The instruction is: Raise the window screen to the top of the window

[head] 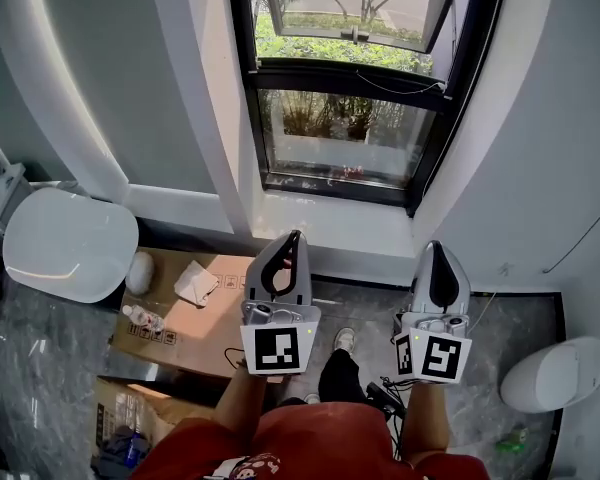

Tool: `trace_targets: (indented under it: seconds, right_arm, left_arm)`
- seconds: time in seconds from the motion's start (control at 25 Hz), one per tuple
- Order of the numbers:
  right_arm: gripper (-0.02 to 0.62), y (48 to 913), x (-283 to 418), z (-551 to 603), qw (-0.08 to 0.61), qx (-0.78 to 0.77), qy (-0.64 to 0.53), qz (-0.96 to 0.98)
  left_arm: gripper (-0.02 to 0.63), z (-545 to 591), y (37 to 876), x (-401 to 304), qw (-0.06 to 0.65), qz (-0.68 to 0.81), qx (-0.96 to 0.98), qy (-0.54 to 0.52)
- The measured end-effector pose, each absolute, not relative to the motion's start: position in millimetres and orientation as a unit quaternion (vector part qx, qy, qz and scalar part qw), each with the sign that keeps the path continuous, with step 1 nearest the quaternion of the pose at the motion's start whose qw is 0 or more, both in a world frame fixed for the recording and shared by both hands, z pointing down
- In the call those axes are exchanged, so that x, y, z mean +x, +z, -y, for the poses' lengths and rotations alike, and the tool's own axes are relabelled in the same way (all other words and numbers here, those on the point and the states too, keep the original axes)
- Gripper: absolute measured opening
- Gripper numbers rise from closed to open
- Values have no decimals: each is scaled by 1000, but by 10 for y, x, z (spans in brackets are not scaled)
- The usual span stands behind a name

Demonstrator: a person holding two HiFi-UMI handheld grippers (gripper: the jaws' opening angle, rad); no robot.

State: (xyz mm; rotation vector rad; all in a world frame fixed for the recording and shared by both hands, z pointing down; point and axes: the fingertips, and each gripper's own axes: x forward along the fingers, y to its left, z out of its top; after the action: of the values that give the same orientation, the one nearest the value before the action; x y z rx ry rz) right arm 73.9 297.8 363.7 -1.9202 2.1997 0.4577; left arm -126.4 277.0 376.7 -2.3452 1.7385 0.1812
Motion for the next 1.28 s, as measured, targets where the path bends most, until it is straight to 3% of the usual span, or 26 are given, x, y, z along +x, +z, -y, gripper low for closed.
trace_targets:
  seconds: [1.28]
  right_arm:
    - [11,3619,1828,-113,97,-644,134,-747]
  left_arm:
    - [6,40,3632,-222,113,-597,-793,39]
